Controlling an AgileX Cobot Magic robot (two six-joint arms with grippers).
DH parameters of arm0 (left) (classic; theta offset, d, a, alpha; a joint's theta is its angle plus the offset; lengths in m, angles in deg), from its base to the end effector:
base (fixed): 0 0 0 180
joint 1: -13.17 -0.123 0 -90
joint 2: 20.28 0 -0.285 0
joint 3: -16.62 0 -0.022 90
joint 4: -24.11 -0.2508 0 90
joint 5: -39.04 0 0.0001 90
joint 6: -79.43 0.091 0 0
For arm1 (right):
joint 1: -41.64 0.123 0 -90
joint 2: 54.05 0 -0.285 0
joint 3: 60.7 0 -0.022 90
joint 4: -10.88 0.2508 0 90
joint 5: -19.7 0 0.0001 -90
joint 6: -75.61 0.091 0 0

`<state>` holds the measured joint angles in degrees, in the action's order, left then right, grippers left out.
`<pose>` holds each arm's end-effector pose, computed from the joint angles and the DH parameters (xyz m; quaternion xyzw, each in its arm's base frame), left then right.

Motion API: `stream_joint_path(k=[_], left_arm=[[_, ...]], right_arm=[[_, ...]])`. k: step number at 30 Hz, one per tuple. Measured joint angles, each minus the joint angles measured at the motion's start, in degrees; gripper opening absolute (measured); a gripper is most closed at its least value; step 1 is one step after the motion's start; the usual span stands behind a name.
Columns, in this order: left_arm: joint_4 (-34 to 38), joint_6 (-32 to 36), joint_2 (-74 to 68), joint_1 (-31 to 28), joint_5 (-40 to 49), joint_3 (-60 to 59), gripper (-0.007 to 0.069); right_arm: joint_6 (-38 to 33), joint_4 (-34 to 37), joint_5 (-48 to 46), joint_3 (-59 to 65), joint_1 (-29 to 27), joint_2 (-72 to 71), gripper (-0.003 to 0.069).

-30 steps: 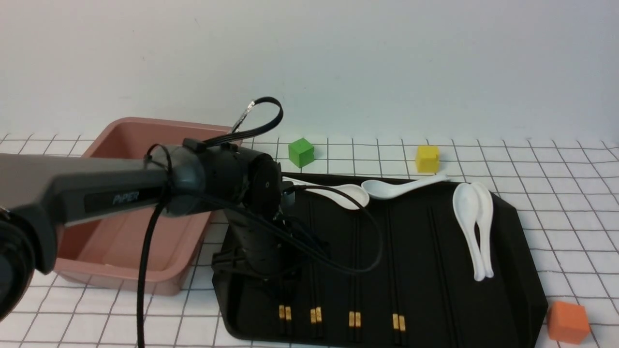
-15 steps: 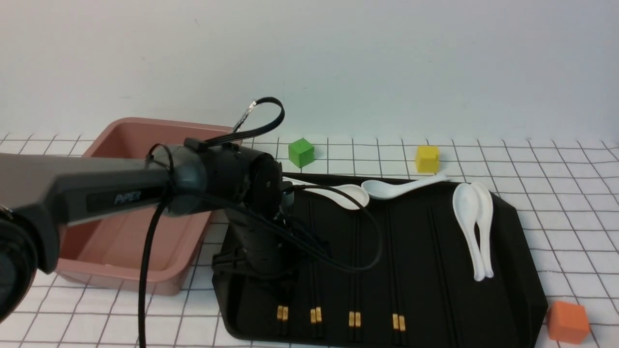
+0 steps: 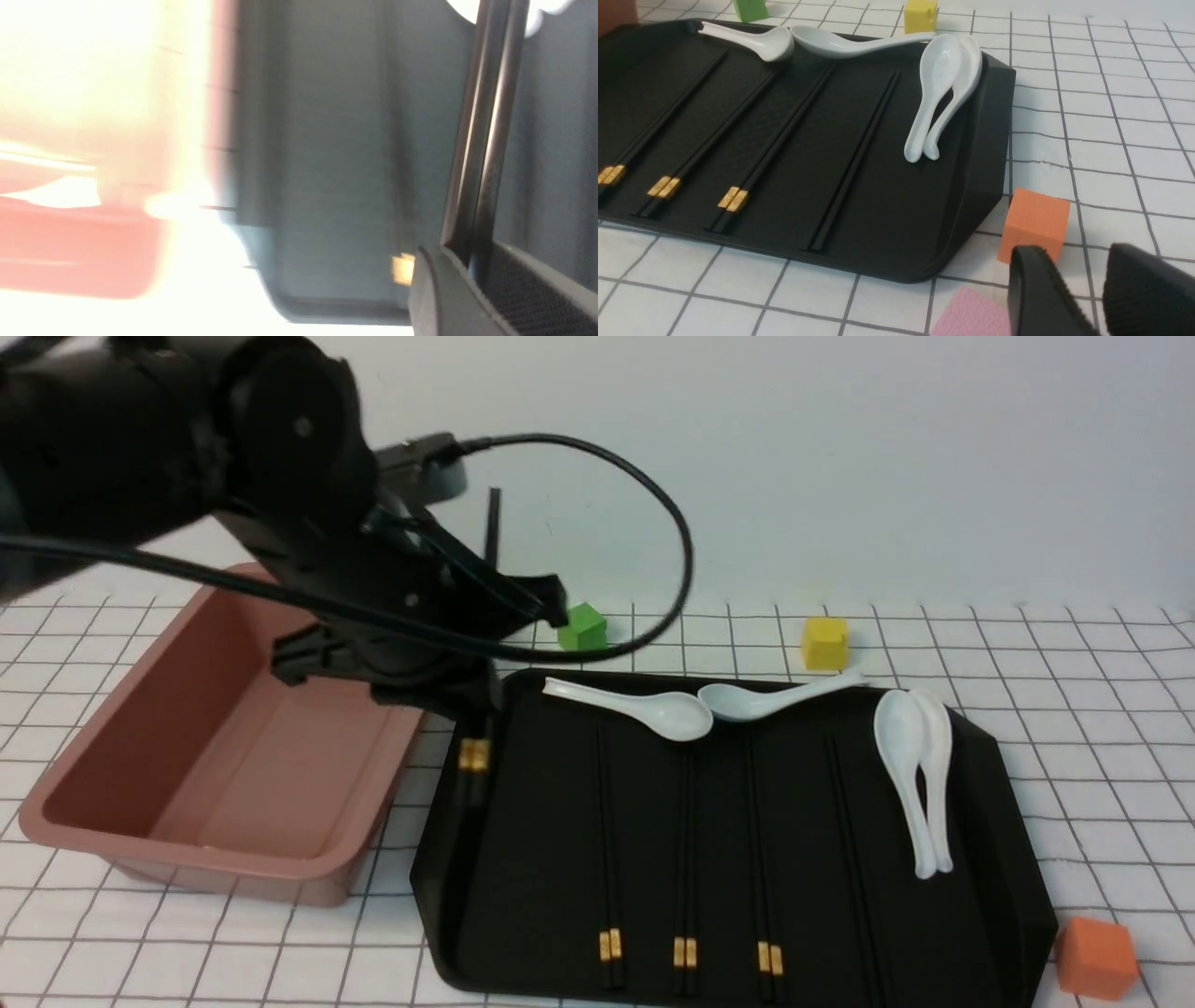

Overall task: On white black tablecloth take chopsticks from black tray and put them in box.
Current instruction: 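Place the chopsticks into the pink bin with the left gripper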

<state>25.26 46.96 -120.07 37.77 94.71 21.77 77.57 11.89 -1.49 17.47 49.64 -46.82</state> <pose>0.3132 -0.1451 0.3264 -0.0697 0.9641 -0.1307 0.2206 0.0521 0.0079 0.1748 -0.0376 0.8008 0.0593 0.5948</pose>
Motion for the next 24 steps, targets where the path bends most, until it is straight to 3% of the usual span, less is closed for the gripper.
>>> stream_joint_path(k=[1, 7, 10, 17, 24], left_arm=[[-0.3, 0.1, 0.1, -0.4, 0.4, 0.0, 0.0113], [-3.6, 5.5, -4.3, -15.6, 0.3, -1.1, 0.0113], [-3.7, 8.2, -8.5, -19.4, -2.0, -1.4, 0.0113], [-6.1, 10.3, -16.8, -21.3, -7.5, -1.4, 0.0124], [-7.9, 10.2, -16.8, -21.3, -1.6, 1.6, 0.0264]], right_arm=[[0.0, 0.0, 0.0, 0.0, 0.0, 0.0, 0.0240], [0.0, 0.0, 0.0, 0.0, 0.0, 0.0, 0.0240], [0.0, 0.0, 0.0, 0.0, 0.0, 0.0, 0.0240], [0.1, 0.0, 0.0, 0.0, 0.0, 0.0, 0.0240], [0.1, 0.0, 0.0, 0.0, 0.0, 0.0, 0.0240]])
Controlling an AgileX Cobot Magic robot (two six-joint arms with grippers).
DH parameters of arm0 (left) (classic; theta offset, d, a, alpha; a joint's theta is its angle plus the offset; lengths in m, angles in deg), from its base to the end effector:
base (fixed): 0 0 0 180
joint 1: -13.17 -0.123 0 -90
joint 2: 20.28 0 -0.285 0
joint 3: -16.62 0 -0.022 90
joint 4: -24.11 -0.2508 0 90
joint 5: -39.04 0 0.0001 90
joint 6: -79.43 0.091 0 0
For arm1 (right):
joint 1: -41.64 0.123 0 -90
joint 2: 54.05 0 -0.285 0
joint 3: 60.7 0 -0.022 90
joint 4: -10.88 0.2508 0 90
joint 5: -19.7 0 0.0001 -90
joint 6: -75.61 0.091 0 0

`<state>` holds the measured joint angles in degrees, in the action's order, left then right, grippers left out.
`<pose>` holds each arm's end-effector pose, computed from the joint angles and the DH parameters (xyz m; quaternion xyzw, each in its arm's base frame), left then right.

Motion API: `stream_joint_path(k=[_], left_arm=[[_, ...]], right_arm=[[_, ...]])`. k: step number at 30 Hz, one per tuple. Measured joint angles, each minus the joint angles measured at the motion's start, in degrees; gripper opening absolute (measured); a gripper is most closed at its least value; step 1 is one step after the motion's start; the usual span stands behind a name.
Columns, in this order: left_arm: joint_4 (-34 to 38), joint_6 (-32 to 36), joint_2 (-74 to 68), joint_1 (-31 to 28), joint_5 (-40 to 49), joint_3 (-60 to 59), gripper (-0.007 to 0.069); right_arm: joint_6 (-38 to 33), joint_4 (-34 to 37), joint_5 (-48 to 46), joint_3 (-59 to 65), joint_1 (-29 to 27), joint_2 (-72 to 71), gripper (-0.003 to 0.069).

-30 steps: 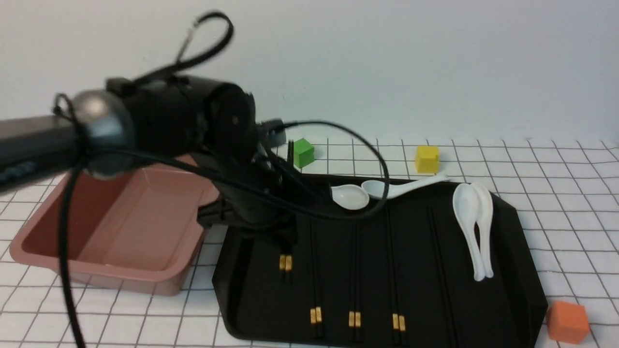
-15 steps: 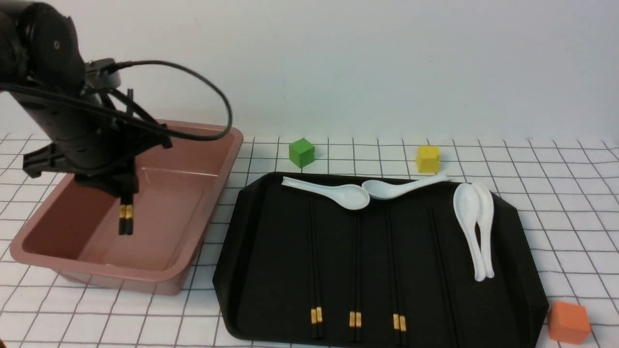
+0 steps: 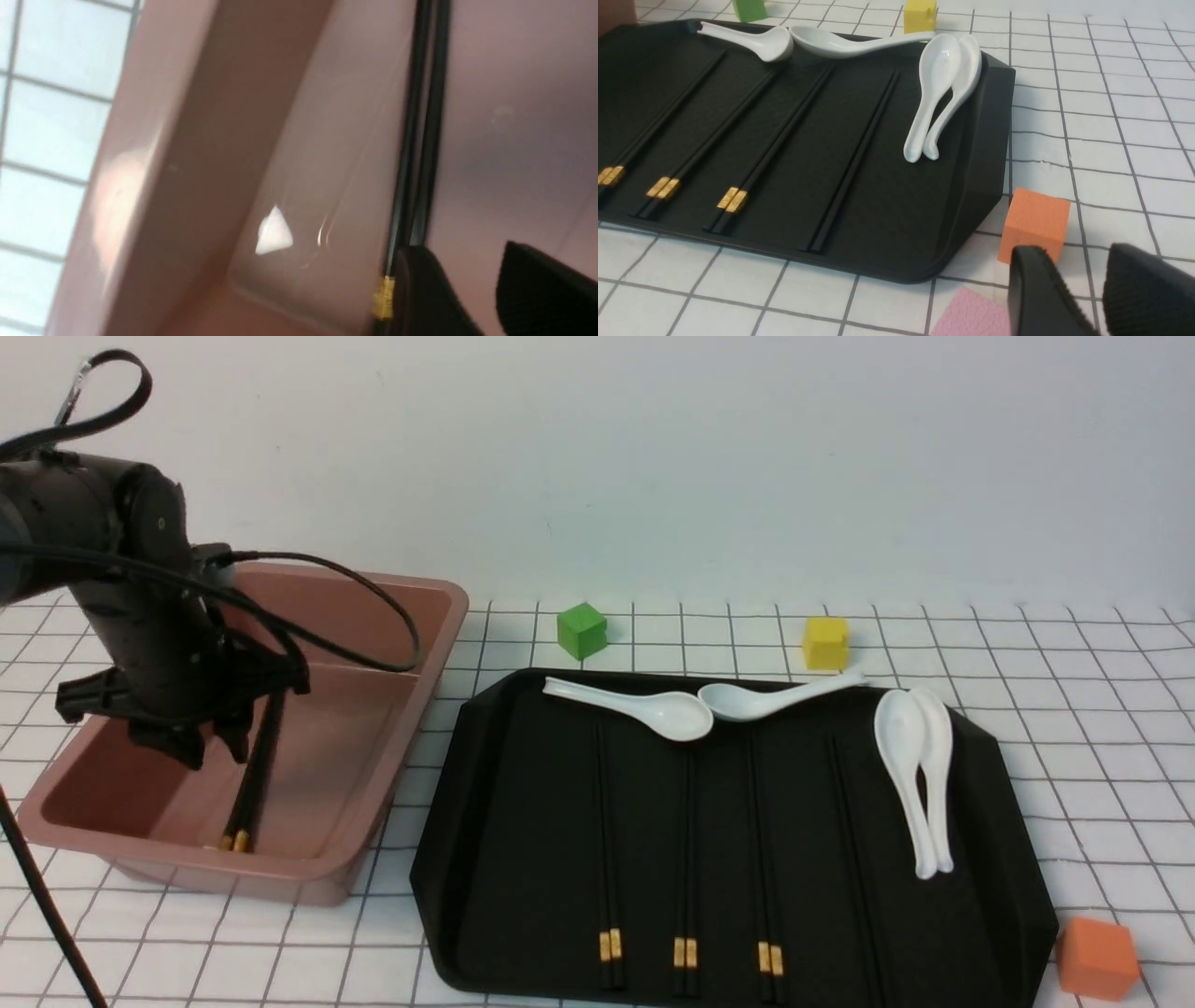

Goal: On white black tablecloth take chopsticks from black tray and put them in box.

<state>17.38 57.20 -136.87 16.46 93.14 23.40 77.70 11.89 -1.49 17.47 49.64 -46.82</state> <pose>0.3961 -0.0141 0.2266 -0.1356 0.9795 0.0198 0.1477 0.0521 0.0079 0.1748 -0.0367 0.8009 0.0600 0.5947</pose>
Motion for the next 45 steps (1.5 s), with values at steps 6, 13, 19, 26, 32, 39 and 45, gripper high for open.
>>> stream_joint_path(k=[6, 13, 19, 26, 32, 39, 45], left_arm=[[0.2, 0.4, 10.0, 0.0, 8.9, 1.7, 0.0089], [6.7, 1.3, 35.9, 0.0, -3.2, -19.8, -0.0013], [18.7, 5.0, 60.3, 0.0, -22.5, -49.6, -0.0013], [27.6, 13.5, 74.1, 0.0, -31.3, -60.0, -0.0013], [28.5, 15.5, 78.1, 0.0, -34.6, -62.4, -0.0013], [28.6, 15.7, 78.3, 0.0, -35.1, -62.5, -0.0013], [28.6, 15.6, 78.3, 0.0, -35.1, -62.5, -0.0013]], right_arm=[[0.1, 0.0, 0.0, 0.0, 0.0, 0.0, 0.0240], [-0.1, 0.0, 0.0, 0.0, 0.0, 0.0, 0.0240], [-0.1, 0.0, 0.0, 0.0, 0.0, 0.0, 0.0240], [-0.1, 0.0, 0.0, 0.0, 0.0, 0.0, 0.0240], [-0.1, 0.0, 0.0, 0.0, 0.0, 0.0, 0.0240], [-0.1, 0.0, 0.0, 0.0, 0.0, 0.0, 0.0240], [-0.1, 0.0, 0.0, 0.0, 0.0, 0.0, 0.0240]])
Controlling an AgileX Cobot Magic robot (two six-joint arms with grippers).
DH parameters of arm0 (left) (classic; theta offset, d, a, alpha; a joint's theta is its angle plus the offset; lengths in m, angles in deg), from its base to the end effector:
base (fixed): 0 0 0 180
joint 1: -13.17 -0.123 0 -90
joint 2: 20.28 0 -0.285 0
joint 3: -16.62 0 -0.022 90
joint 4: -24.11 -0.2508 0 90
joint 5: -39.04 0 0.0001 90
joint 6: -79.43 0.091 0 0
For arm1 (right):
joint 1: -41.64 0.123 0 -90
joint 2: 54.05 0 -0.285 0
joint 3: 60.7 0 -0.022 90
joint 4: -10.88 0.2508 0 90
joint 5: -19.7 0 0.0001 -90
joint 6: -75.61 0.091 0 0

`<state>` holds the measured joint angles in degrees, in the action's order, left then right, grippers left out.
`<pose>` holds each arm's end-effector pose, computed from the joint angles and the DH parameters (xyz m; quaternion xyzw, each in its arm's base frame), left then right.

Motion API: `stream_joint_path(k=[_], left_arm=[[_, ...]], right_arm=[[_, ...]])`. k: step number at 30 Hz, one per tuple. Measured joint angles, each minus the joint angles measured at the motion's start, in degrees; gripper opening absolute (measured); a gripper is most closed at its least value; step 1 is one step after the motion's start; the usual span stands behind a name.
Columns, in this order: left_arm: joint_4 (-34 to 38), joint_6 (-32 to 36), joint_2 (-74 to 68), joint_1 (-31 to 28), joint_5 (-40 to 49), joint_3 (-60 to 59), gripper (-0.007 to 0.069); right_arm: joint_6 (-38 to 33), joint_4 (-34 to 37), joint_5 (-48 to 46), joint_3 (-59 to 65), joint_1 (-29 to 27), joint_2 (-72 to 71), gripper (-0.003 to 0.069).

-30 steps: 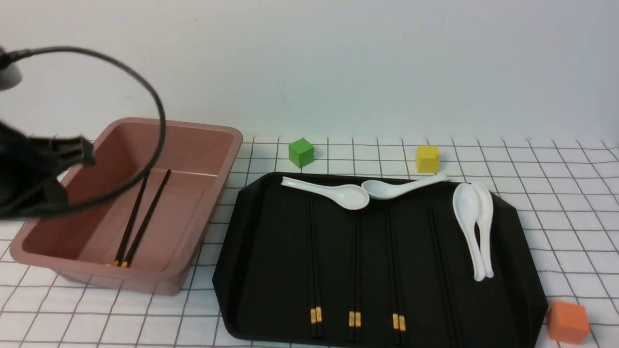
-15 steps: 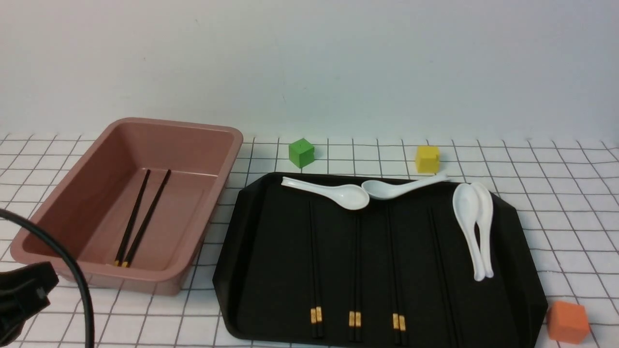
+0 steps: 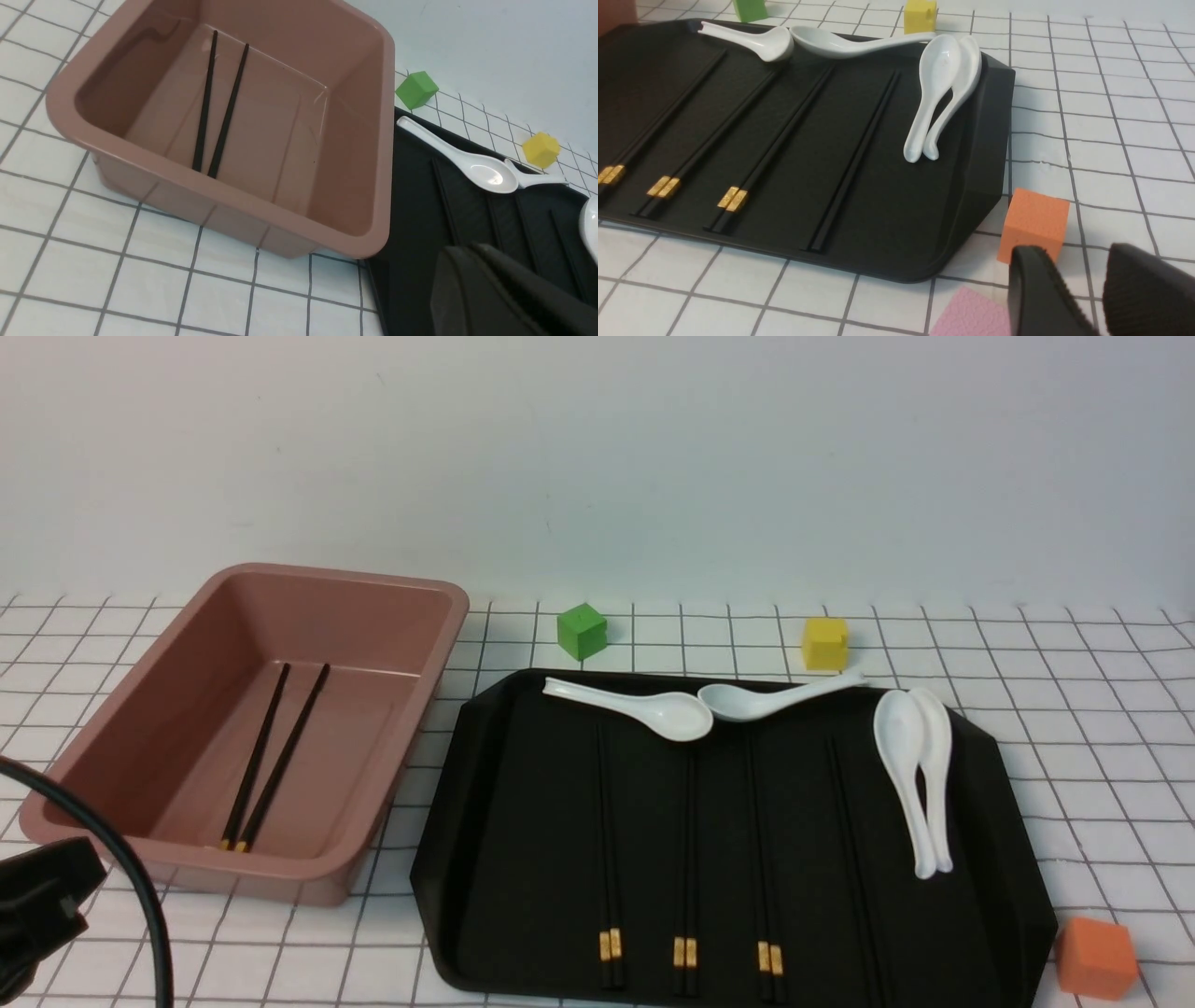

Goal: On white black tablecloth take chopsticks from black tray and put them in box.

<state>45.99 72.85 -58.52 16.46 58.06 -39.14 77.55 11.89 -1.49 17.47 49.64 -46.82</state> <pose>0.1109 -0.0175 0.2703 -0.1390 0.8152 -0.1966 0.5268 0.0521 0.0079 0.1748 -0.0377 0.8008 0.0592 0.5948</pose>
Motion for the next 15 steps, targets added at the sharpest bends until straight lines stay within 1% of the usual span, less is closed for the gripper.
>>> stream_joint_path(k=[9, 13, 14, 15], left_arm=[[0.0, 0.0, 1.8, 0.0, -0.3, -0.8, -0.0013], [-2.9, 0.0, 7.4, 0.0, -0.8, -3.7, -0.0013], [-5.8, 0.0, 10.6, 0.0, -1.1, -6.2, -0.0013], [-7.0, 0.0, 12.4, 0.0, -1.1, -7.6, -0.0013]], right_arm=[[0.0, 0.0, 0.0, 0.0, 0.0, 0.0, 0.0240], [0.0, 0.0, 0.0, 0.0, 0.0, 0.0, 0.0240], [0.0, 0.0, 0.0, 0.0, 0.0, 0.0, 0.0240], [0.0, 0.0, 0.0, 0.0, 0.0, 0.0, 0.0240]])
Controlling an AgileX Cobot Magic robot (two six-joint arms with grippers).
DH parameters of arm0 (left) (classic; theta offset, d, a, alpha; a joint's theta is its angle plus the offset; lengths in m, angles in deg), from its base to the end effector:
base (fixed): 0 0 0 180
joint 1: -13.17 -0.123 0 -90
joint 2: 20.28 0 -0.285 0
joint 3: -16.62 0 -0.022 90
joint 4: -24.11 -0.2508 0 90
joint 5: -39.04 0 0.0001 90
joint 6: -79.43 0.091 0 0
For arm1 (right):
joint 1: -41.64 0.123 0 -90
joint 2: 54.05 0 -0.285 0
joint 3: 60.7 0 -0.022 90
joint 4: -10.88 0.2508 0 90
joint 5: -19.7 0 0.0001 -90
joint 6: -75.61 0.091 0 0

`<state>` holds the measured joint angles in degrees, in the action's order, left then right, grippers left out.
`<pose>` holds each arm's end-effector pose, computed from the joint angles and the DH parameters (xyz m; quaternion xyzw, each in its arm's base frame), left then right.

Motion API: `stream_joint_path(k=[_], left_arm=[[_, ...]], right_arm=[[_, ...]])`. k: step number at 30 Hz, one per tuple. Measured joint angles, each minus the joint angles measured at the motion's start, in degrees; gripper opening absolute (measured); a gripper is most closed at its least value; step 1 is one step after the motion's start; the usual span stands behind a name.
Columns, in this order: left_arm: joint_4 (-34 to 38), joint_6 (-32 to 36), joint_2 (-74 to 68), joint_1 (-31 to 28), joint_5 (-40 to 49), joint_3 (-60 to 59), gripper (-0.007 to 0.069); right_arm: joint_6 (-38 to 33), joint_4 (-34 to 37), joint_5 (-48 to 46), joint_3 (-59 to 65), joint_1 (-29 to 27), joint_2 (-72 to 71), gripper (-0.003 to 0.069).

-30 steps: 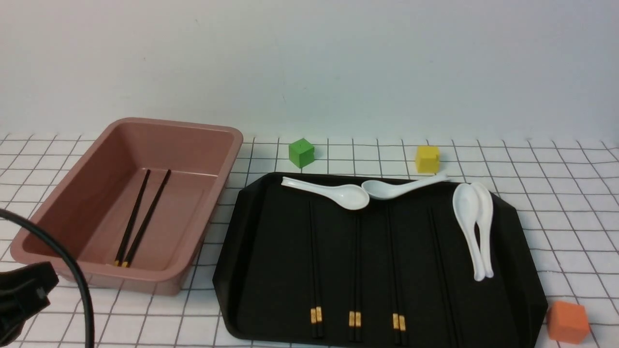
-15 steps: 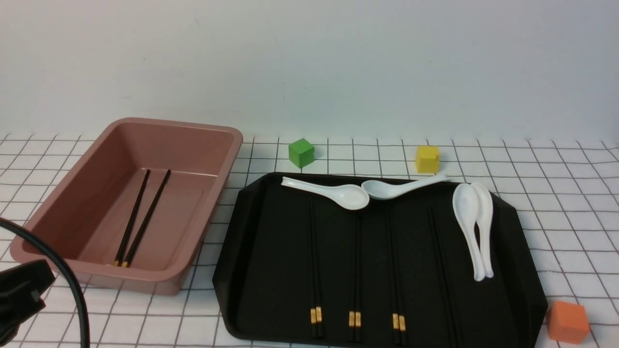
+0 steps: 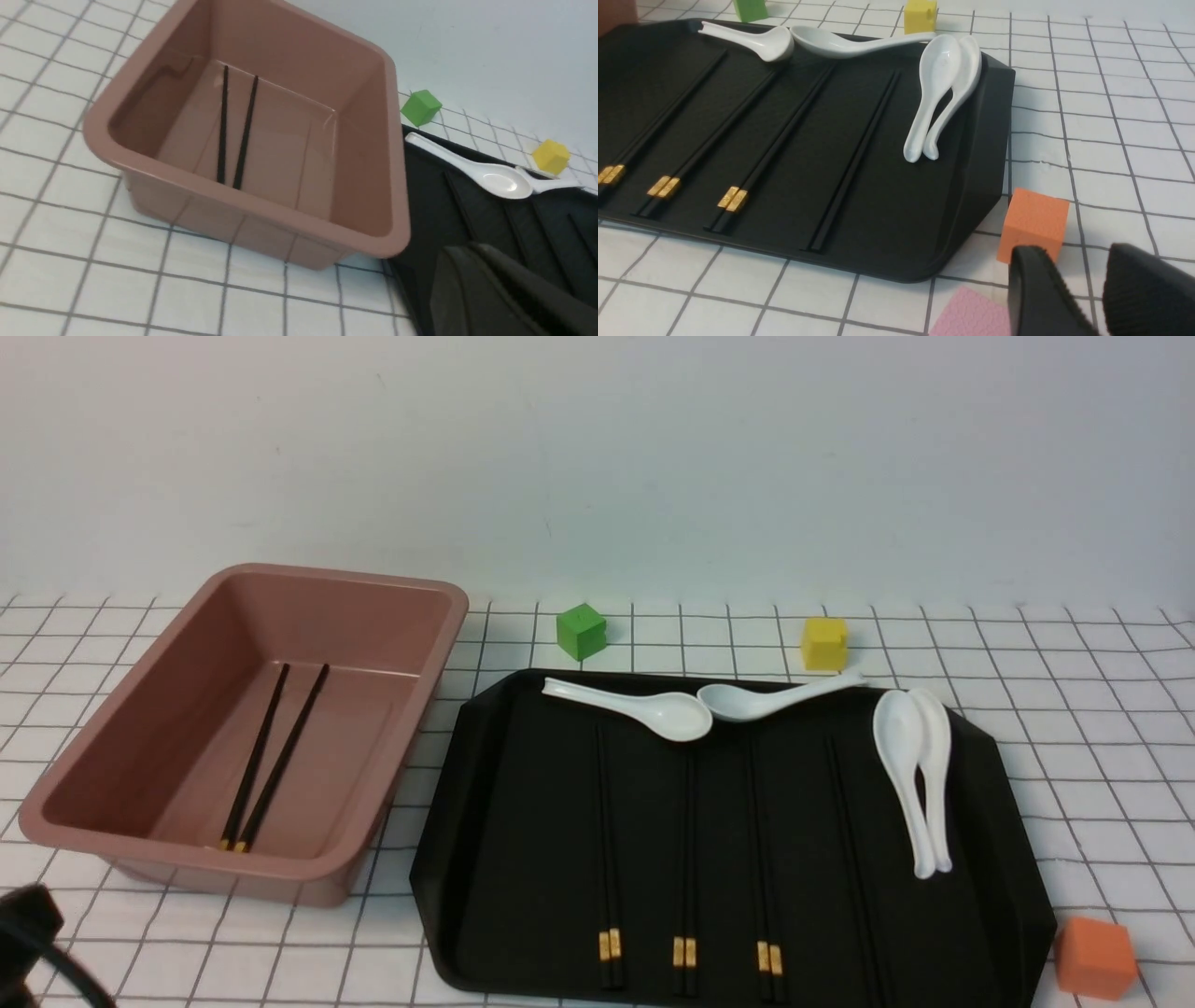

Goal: On white black tablecloth take chopsticks from black tray and put them in box.

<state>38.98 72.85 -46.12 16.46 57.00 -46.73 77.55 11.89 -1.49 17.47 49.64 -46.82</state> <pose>0.0803 -0.0119 0.2468 -0.0982 0.7954 -0.1555 0.5775 0.0521 0.0079 0.1748 -0.0377 0.8008 0.0592 0.5948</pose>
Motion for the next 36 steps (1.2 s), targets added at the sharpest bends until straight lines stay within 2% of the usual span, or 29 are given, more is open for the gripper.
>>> stream_joint_path(k=[6, 10, 14, 21, 36], left_arm=[[-2.4, 0.1, 13.3, 0.0, 1.2, -12.1, -0.0013], [-2.9, 0.1, 18.2, 0.0, 3.6, -15.3, -0.0012], [-3.8, 0.1, 18.7, 0.4, 3.7, -15.6, -0.0012], [-8.2, 0.1, 18.7, 4.5, 3.7, -15.6, -0.0009], [-8.7, -1.3, 18.7, 4.1, 4.1, -15.6, 0.0006]], right_arm=[[0.1, 0.0, 0.0, 0.0, 0.0, 0.0, 0.0240], [0.1, 0.0, 0.0, 0.0, 0.0, 0.0, 0.0240], [0.1, 0.0, 0.0, 0.0, 0.0, 0.0, 0.0240], [0.2, 0.0, 0.0, 0.0, 0.0, 0.0, 0.0240], [0.2, 0.0, 0.0, 0.0, 0.0, 0.0, 0.0240]])
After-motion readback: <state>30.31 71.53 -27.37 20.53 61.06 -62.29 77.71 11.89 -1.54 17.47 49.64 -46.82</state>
